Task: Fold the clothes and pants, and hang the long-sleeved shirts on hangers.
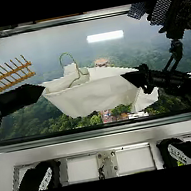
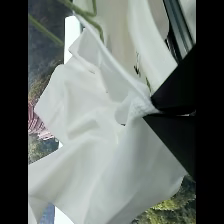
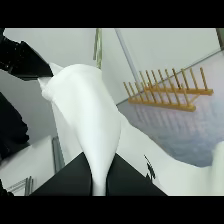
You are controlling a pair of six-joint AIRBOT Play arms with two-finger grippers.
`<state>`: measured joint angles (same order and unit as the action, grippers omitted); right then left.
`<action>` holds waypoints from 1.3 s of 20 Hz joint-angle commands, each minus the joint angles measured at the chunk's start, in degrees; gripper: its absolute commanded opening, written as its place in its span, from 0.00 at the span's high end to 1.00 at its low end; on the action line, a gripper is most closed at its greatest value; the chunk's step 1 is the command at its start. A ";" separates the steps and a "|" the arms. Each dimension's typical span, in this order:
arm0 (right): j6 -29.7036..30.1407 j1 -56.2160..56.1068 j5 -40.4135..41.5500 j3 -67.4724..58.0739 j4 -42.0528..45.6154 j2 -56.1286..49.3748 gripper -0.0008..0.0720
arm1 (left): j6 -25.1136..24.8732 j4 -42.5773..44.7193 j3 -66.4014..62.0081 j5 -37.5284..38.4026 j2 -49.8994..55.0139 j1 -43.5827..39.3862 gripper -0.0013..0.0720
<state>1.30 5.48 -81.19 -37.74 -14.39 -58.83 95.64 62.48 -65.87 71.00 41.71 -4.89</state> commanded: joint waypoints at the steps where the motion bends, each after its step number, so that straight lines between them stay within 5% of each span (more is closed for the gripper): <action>1: 5.40 -4.15 -0.07 1.73 -7.72 -0.31 0.97 | 1.73 6.54 -9.07 7.43 5.46 -7.04 0.97; 9: 8.59 -10.67 -0.04 1.73 -15.87 -0.28 0.97 | 6.93 21.53 -25.00 11.93 15.43 -16.00 0.97; 15: 8.57 -10.67 -0.07 1.73 -15.89 -0.26 0.97 | 7.06 23.12 -29.75 14.58 15.61 -15.96 0.96; 16: 8.57 -10.67 -0.07 1.73 -15.89 -0.26 0.97 | 7.02 23.12 -29.83 15.54 15.54 -15.96 0.82; 17: 8.57 -10.67 -0.07 1.73 -15.89 -0.26 0.97 | 7.04 23.12 -29.83 15.96 15.28 -15.96 0.34; 18: 8.57 -10.67 -0.07 1.73 -15.89 -0.26 0.97 | 7.08 23.12 -29.83 15.61 14.75 -15.96 0.11; 26: 8.66 -10.56 -0.04 1.68 -20.33 -0.24 0.97 | 8.48 23.12 -29.59 8.48 6.80 -15.96 0.14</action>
<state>9.89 -5.15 -81.23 -36.03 -31.79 -59.13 103.61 85.52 -95.59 80.97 50.68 -20.82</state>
